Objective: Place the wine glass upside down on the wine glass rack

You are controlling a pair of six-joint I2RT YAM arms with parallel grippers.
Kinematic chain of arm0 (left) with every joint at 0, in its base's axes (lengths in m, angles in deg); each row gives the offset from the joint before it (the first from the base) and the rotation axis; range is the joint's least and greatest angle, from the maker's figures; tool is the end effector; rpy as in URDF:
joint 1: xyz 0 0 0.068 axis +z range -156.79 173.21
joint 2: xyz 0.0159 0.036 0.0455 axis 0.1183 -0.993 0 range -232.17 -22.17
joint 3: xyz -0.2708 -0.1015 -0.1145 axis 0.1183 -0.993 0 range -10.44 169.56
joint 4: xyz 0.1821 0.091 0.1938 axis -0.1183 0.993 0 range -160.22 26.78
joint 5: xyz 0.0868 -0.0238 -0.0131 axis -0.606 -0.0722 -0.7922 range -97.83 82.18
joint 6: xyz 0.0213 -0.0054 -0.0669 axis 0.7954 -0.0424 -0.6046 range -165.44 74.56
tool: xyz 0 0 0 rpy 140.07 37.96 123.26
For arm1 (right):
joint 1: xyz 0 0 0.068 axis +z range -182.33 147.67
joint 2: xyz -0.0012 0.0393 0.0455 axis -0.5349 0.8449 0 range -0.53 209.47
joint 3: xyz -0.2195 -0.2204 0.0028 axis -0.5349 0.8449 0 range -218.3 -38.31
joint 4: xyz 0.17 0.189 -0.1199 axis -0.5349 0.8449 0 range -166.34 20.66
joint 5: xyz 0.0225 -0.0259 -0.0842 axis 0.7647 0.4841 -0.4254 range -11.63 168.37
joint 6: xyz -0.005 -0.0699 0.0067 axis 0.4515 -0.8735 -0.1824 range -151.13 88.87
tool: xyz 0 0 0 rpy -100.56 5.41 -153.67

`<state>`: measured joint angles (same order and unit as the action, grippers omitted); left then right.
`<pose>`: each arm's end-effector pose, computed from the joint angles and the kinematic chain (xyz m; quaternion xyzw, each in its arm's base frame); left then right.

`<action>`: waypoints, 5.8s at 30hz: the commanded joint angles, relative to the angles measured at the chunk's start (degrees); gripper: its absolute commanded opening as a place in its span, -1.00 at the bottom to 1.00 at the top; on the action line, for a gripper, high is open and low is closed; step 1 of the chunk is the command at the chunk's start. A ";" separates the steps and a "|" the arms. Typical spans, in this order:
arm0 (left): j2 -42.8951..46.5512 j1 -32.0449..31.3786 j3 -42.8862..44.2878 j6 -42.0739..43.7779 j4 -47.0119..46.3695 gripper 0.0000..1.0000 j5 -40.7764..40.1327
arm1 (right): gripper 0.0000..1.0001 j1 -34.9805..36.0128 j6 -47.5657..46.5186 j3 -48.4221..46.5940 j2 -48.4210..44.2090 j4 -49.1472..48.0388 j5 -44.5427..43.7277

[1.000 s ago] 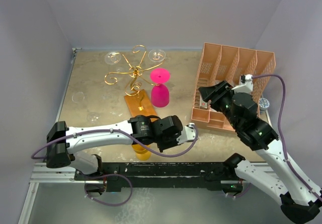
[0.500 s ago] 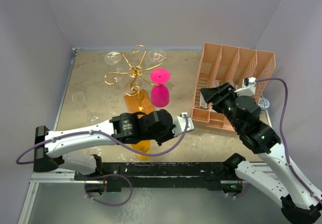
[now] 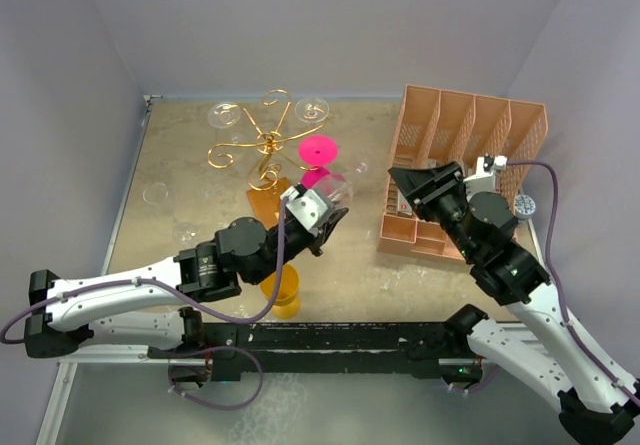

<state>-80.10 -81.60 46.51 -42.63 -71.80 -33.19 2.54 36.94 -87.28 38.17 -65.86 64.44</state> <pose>0.0898 -0.2366 0.4273 0.3085 0.6326 -0.2827 0.6518 0.1425 0.0823 0.4092 0.2829 0.6494 0.4947 0.5036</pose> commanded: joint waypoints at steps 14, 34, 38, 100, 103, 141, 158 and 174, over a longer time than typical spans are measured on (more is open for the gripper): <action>-5.28 -0.34 0.72 2.73 -30.53 -1.00 3.50 | -0.06 0.04 19.20 -2.45 5.19 -13.96 1.95; -8.60 -0.28 2.08 4.20 -33.81 -1.00 4.06 | -0.53 0.02 24.23 -0.58 6.39 -20.83 9.34; -9.59 -0.34 2.15 4.89 -34.05 -1.00 3.52 | -0.56 0.03 25.18 0.35 5.55 -21.39 10.53; 4.10 -0.30 16.61 -18.53 -4.42 -0.03 -19.07 | -1.00 0.06 -58.19 -2.27 3.25 -32.78 40.73; 6.15 -0.34 16.46 -16.33 -2.14 -0.03 -23.19 | -1.00 0.19 -55.94 -1.30 5.60 -36.16 42.27; 16.48 -0.28 13.85 -17.44 7.14 -0.01 -35.68 | -1.00 27.22 -58.63 -2.28 31.23 -55.66 -0.09; 16.71 -0.34 13.75 -16.86 7.03 -0.01 -36.33 | -1.00 27.24 -57.39 -7.85 38.94 -57.29 -2.43; 16.69 -0.37 13.70 -16.87 7.03 -0.01 -36.50 | -1.00 27.20 -56.38 -10.56 43.44 -56.97 5.54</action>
<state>-63.71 -81.86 60.17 -59.79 -64.52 -69.63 29.55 -20.52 -93.66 81.86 -117.40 66.87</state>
